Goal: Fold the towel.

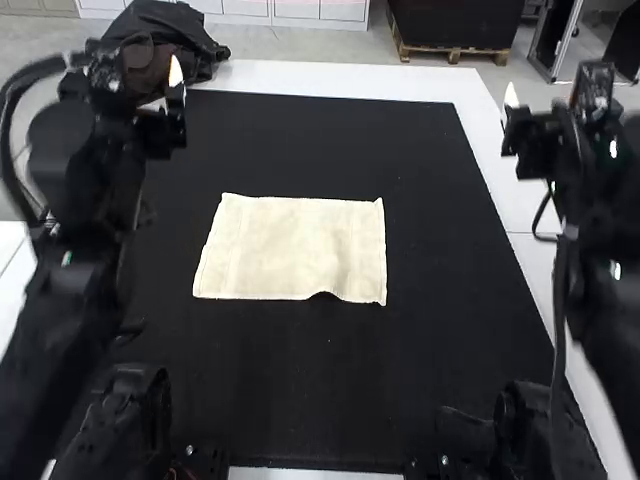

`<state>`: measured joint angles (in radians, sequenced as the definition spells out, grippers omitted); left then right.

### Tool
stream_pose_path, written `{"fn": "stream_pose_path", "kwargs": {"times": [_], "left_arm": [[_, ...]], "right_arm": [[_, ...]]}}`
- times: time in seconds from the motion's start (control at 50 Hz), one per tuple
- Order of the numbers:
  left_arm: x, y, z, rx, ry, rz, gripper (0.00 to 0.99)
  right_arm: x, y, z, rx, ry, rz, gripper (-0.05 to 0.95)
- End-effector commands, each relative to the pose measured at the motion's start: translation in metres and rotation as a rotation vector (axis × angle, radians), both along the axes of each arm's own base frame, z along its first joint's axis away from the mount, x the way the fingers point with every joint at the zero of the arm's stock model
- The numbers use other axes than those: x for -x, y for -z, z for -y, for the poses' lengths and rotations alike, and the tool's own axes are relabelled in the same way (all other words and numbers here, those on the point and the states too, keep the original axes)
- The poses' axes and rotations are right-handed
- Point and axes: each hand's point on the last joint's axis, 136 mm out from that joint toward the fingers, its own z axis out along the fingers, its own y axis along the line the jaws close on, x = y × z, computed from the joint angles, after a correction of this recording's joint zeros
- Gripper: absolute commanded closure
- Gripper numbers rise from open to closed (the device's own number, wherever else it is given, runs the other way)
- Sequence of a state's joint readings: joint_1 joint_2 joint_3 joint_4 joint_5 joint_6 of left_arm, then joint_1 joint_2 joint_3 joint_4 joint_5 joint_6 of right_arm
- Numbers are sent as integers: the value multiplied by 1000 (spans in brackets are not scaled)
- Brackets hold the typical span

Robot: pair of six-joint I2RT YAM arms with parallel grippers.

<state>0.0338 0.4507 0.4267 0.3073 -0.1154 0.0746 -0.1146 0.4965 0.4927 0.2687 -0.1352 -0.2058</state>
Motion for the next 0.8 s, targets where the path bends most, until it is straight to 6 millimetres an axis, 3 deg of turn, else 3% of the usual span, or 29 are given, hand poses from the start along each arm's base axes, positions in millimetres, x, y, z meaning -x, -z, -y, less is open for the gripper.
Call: {"fn": "stream_pose_path", "kwargs": {"times": [0.0, 0.1, 0.24, 0.32, 0.38, 0.48, 0.6, 0.78], "left_arm": [[-33, 17, -7, 5, -29, -118, 33], [-67, 54, -13, 26, -55, -270, 33], [-100, 104, -23, 34, -77, -439, 34], [-112, 140, -27, 41, -80, -549, 33], [-122, 169, -28, 57, -66, -636, 33], [-131, 206, -25, 106, -40, -754, 33], [-139, 240, -19, 124, 2, -862, 33], [-148, 273, -19, 139, 15, -938, 33]], "right_arm": [[-33, 9, 1, -68, -27, -101, 5], [-62, 38, 4, -117, -24, -217, 7], [-99, 104, 0, -158, -13, -423, 5], [-111, 143, -8, -146, -4, -535, 7], [-118, 180, -25, -102, -51, -639, 7], [-122, 224, -43, -83, -83, -758, 3], [-126, 238, -55, -64, -97, -775, 3], [-138, 230, -73, -35, -108, -701, 3]]}}
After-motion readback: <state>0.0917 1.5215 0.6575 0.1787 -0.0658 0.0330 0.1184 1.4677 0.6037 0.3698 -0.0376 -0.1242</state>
